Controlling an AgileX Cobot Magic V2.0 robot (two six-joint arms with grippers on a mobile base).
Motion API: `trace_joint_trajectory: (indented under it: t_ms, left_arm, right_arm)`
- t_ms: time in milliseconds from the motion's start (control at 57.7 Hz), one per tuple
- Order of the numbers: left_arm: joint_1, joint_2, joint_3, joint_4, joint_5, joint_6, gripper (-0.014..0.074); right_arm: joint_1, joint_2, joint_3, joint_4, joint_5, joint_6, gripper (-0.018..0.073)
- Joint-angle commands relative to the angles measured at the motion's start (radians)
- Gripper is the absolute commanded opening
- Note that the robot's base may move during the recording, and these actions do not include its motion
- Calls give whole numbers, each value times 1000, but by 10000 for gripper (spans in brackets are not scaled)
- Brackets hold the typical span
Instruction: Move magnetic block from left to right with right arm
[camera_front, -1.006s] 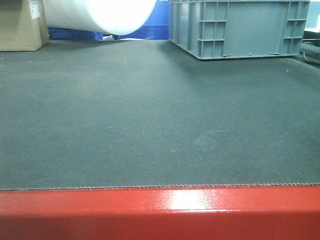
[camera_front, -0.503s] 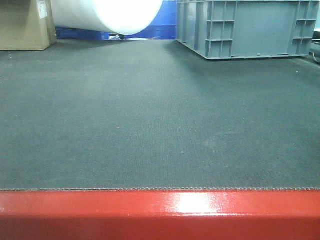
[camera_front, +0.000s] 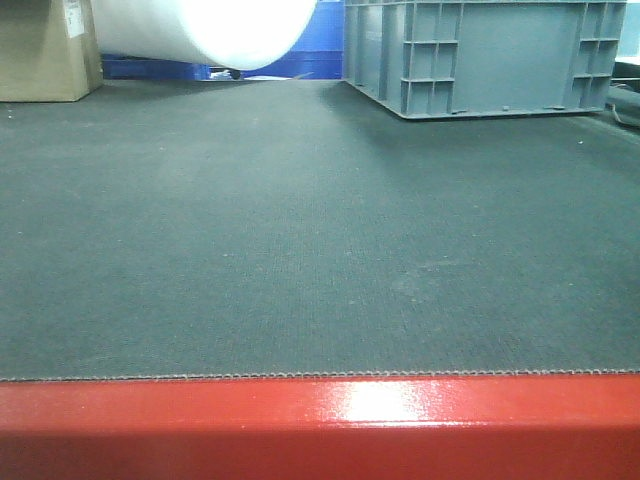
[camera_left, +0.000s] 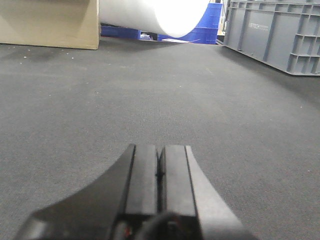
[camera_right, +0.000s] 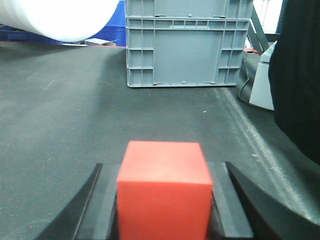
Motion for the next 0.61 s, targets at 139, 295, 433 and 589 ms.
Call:
trace_joint_trajectory:
  t_ms: [139,295,433,589]
  left_arm:
    - [-4,-8,9,-3,-83,-7,-126]
    - [-4,-8,9,-3,-83,-7,-126]
    - [-4,-8,9,-3,-83,-7,-126]
    - [-4,-8,9,-3,-83,-7,-126]
  right_arm:
    - [-3,11,-31,-10,-89,-9,313]
    - [-4,16,-33,-11,-86,-9,313]
    - [-2,98,-64,-11,-56,-9,313]
    - [0,296,-135,-11,-51,-8,313]
